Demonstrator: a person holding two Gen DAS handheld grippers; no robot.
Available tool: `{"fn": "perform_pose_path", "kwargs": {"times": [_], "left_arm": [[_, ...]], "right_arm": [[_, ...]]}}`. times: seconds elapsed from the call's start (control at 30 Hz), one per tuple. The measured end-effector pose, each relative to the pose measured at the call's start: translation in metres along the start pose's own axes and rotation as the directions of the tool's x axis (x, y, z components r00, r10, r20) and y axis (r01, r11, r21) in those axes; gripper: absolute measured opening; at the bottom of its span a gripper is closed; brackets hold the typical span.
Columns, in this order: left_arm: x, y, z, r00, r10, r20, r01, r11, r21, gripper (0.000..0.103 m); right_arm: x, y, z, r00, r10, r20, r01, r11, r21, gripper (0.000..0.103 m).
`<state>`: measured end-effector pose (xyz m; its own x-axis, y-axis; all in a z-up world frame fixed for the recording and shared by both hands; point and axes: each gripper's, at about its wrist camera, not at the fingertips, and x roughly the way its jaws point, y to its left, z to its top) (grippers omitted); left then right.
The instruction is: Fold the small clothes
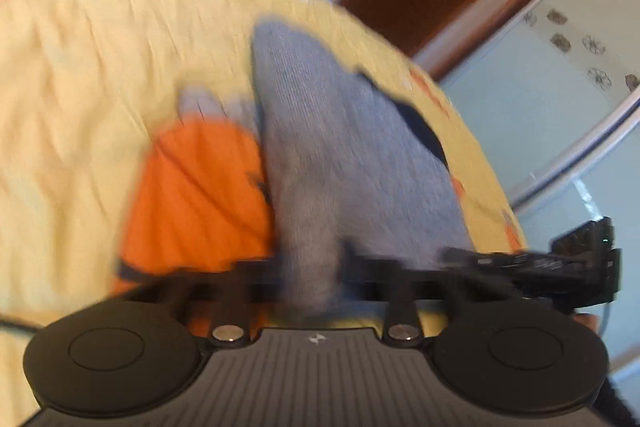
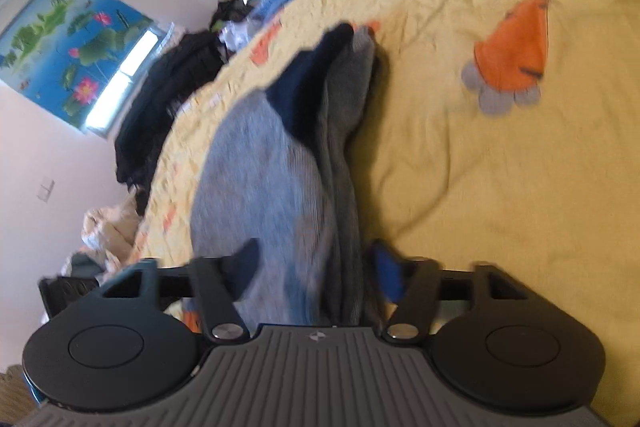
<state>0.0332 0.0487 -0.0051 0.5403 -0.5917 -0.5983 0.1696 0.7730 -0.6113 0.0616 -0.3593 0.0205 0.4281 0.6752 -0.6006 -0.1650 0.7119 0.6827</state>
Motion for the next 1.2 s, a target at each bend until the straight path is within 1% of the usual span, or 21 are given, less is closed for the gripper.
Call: {"fn": "perform_pose_path", "kwargs": {"times": [0.1, 0.17, 0.23, 0.27, 0.3, 0.33, 0.37, 0.4, 0.47, 0.5, 0.57, 0.6, 0.67, 0.7, 0.77, 0.8, 0.83, 0.9, 0.97, 1.13, 1.2], "left_arm": [[-0.004, -0.006, -0.003, 0.997, 0.072, 0.014, -0.073, 0.994, 0.079, 0.014], [-0.005, 0.000, 0.001, 0.998, 0.061, -0.003, -0.061, 0.996, 0.063, 0.015], [-0.011, -0.002, 0.004, 0.996, 0.088, 0.003, -0.088, 0.993, 0.077, 0.017], [-0.018, -0.007, 0.005, 0.994, 0.109, 0.026, -0.111, 0.989, 0.098, 0.017], [-0.028, -0.016, 0.005, 0.988, 0.138, 0.071, -0.146, 0.981, 0.131, 0.020], [-0.039, -0.026, 0.004, 0.978, 0.165, 0.129, -0.186, 0.967, 0.173, 0.023], [-0.047, -0.037, 0.003, 0.967, 0.175, 0.184, -0.214, 0.952, 0.218, 0.034], [-0.051, -0.049, 0.002, 0.955, 0.182, 0.236, -0.242, 0.935, 0.259, 0.056], [-0.043, -0.070, 0.002, 0.925, 0.197, 0.325, -0.302, 0.900, 0.314, 0.093], [-0.033, -0.080, 0.002, 0.909, 0.202, 0.365, -0.334, 0.878, 0.343, 0.094], [-0.002, -0.097, 0.005, 0.894, 0.228, 0.385, -0.385, 0.830, 0.404, 0.094], [0.014, -0.103, 0.005, 0.892, 0.244, 0.380, -0.405, 0.806, 0.432, 0.094], [0.041, -0.107, 0.006, 0.907, 0.248, 0.342, -0.394, 0.788, 0.473, 0.094], [0.054, -0.106, 0.004, 0.913, 0.257, 0.317, -0.389, 0.781, 0.488, 0.094], [0.072, -0.101, -0.002, 0.897, 0.302, 0.323, -0.435, 0.732, 0.524, 0.094], [0.078, -0.095, -0.005, 0.893, 0.313, 0.324, -0.446, 0.715, 0.538, 0.095], [0.079, -0.089, -0.005, 0.896, 0.310, 0.318, -0.439, 0.721, 0.535, 0.095], [0.075, -0.076, 0.004, 0.914, 0.296, 0.278, -0.400, 0.769, 0.498, 0.097], [0.076, -0.068, 0.012, 0.922, 0.295, 0.251, -0.383, 0.791, 0.478, 0.100], [0.078, -0.066, 0.013, 0.922, 0.298, 0.248, -0.383, 0.800, 0.462, 0.101], [0.077, -0.064, 0.014, 0.923, 0.295, 0.247, -0.379, 0.807, 0.452, 0.101]], "right_arm": [[0.000, 0.010, -0.012, 0.999, -0.032, 0.007, 0.033, 0.998, -0.057, 0.026], [-0.002, 0.010, -0.016, 0.999, -0.042, 0.018, 0.043, 0.996, -0.083, 0.023], [-0.003, 0.007, -0.016, 0.999, -0.037, 0.025, 0.039, 0.998, -0.058, 0.024], [-0.005, 0.006, -0.014, 0.999, -0.034, 0.033, 0.035, 0.999, -0.040, 0.034], [-0.010, 0.007, -0.012, 0.998, -0.045, 0.049, 0.046, 0.999, -0.028, 0.039], [-0.017, 0.009, -0.007, 0.995, -0.054, 0.084, 0.056, 0.998, -0.026, 0.046], [-0.027, 0.010, -0.003, 0.989, -0.048, 0.139, 0.053, 0.998, -0.033, 0.049], [-0.036, 0.013, 0.004, 0.979, -0.037, 0.198, 0.046, 0.998, -0.043, 0.049], [-0.041, 0.023, 0.023, 0.959, -0.025, 0.282, 0.040, 0.998, -0.048, 0.054], [-0.037, 0.030, 0.034, 0.952, -0.017, 0.306, 0.034, 0.998, -0.051, 0.055], [-0.020, 0.047, 0.056, 0.942, -0.006, 0.335, 0.037, 0.996, -0.086, 0.057], [-0.009, 0.055, 0.066, 0.940, -0.006, 0.340, 0.044, 0.994, -0.103, 0.058], [0.019, 0.067, 0.084, 0.952, -0.005, 0.305, 0.053, 0.987, -0.150, 0.061], [0.035, 0.069, 0.092, 0.960, -0.030, 0.279, 0.077, 0.985, -0.157, 0.061], [0.067, 0.065, 0.106, 0.976, -0.114, 0.188, 0.144, 0.977, -0.157, 0.061], [0.081, 0.059, 0.108, 0.973, -0.171, 0.154, 0.196, 0.967, -0.166, 0.059], [0.088, 0.054, 0.107, 0.967, -0.191, 0.167, 0.222, 0.956, -0.190, 0.054], [0.087, 0.047, 0.104, 0.969, -0.163, 0.187, 0.202, 0.957, -0.210, 0.053], [0.086, 0.044, 0.105, 0.971, -0.151, 0.185, 0.186, 0.963, -0.193, 0.052], [0.068, 0.066, 0.090, 0.952, -0.192, 0.239, 0.243, 0.948, -0.204, 0.055], [0.048, 0.076, 0.075, 0.953, -0.126, 0.275, 0.190, 0.957, -0.217, 0.057]]}}
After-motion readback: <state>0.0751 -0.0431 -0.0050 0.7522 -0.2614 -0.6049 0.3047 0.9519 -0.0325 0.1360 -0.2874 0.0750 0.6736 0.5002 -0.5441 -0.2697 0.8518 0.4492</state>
